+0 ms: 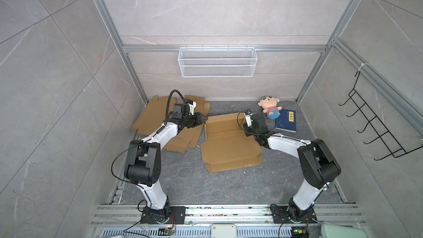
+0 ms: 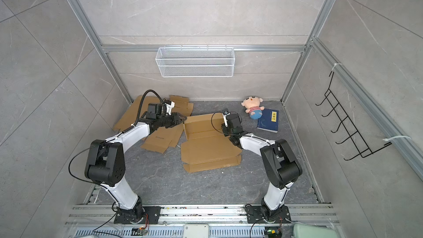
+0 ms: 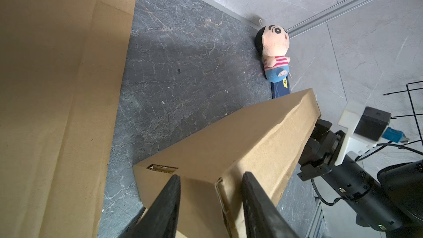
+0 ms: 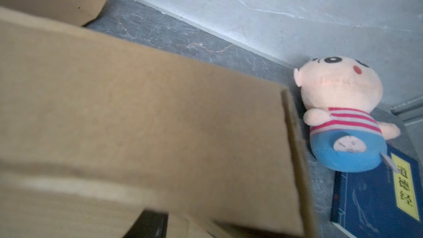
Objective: Fold the paper box
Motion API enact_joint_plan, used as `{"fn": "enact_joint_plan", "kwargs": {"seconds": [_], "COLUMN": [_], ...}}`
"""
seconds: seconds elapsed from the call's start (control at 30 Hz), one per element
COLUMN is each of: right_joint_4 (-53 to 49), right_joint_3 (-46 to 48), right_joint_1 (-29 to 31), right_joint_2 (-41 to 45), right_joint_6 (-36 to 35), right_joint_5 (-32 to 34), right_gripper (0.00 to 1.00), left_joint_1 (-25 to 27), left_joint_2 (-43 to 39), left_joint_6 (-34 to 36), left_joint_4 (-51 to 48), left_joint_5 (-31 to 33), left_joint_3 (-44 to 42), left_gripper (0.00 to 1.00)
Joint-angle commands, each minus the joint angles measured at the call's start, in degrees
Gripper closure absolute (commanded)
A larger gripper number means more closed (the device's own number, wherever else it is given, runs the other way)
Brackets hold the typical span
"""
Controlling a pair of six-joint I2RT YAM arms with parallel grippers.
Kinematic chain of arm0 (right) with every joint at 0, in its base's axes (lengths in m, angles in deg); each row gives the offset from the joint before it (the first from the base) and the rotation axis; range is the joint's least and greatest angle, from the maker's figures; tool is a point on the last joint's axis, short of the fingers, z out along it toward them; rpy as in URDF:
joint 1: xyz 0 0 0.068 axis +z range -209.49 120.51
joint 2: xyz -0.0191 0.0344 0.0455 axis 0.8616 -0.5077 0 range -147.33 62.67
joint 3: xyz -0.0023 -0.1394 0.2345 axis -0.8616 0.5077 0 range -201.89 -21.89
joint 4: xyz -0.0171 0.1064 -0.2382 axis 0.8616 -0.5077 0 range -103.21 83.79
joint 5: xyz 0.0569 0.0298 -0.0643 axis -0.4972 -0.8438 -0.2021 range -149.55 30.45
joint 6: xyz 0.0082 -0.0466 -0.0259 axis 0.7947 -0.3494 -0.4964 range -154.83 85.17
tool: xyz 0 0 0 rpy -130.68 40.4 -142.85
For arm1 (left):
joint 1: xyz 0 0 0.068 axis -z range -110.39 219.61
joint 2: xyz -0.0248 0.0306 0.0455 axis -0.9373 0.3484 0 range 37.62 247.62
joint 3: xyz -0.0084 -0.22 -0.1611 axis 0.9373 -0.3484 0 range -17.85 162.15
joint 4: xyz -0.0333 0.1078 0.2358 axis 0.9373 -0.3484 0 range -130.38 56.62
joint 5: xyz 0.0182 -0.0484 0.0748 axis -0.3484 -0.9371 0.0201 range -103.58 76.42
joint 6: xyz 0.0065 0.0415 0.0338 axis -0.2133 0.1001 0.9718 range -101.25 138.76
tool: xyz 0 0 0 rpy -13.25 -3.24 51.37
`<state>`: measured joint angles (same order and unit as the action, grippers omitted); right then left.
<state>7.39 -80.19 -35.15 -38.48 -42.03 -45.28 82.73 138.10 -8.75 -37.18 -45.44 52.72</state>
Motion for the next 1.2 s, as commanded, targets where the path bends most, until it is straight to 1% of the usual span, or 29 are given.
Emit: {"fn": "enact_joint_plan", "kwargs": {"seconds": [0.0, 0.13, 0.27, 0.33, 0.43, 0.53, 0.6, 0.67, 0.8, 0.93, 1.07, 1.1, 1.17], "right_joint_4": [1.45, 2.04, 2.48, 1.00, 0.00, -2.11, -5.32, -7.97, -13.59, -15.95, -18.01, -18.37, -19.17], "right_joint_3": [-1.98, -2.20, -2.01, -2.13, -1.23, -1.65, -2.34, -1.98, -1.32, -0.69, -2.08, -2.39, -2.94], "right_joint_1": [0.62, 1.22, 2.24, 2.52, 2.80, 3.25, 3.35, 3.34, 3.26, 2.76, 1.82, 1.64, 1.40], "right_joint_2": [-1.19, -1.67, -1.64, -0.91, 0.17, 0.25, 0.86, 2.67, 4.48, 5.53, 4.31, 3.90, 3.49], "right_joint_6": [-0.15, 0.34, 1.41, 3.81, 7.68, 9.10, 10.56, 12.07, 12.96, 12.55, 12.55, 12.73, 13.19], "right_joint_5": [5.83, 9.49, 14.92, 16.53, 17.24, 18.08, 18.50, 15.88, 10.91, 8.94, 6.66, 6.08, 5.34], "right_gripper": [0.63, 0.77, 0.87, 0.91, 1.00, 1.00, 1.00, 1.00, 1.00, 1.00, 1.00, 1.00, 1.00], "left_joint_1": [0.04, 0.23, 0.48, 0.50, 0.50, 0.40, 0.39, 0.38, -0.78, -4.46, -6.66, -6.67, -6.34], "left_joint_2": [1.69, 1.62, 0.75, 0.20, -0.64, -0.75, -0.98, -1.74, -3.93, -6.13, -11.59, -13.32, -16.19], "left_joint_6": [0.67, 0.18, -1.20, -1.63, -1.38, -1.08, -1.04, -1.03, -0.53, -1.99, -0.95, 0.62, 1.36], "left_joint_4": [-3.42, -3.17, -2.17, -2.01, -2.48, -3.08, -3.41, -3.50, -3.85, -2.28, 2.75, 3.50, 6.64], "left_joint_5": [0.90, 0.87, 0.61, 0.51, 0.36, 0.26, -0.13, -0.61, -1.47, -4.90, -6.16, -5.70, -4.66], "left_joint_3": [-0.14, -0.10, -0.38, -0.21, 0.42, 1.03, 1.47, 1.71, 2.22, 2.35, -1.86, -3.73, -8.68], "left_gripper": [0.54, 0.54, 0.54, 0.54, 0.52, 0.52, 0.52, 0.50, 0.41, 0.30, 0.26, 0.25, 0.25]}}
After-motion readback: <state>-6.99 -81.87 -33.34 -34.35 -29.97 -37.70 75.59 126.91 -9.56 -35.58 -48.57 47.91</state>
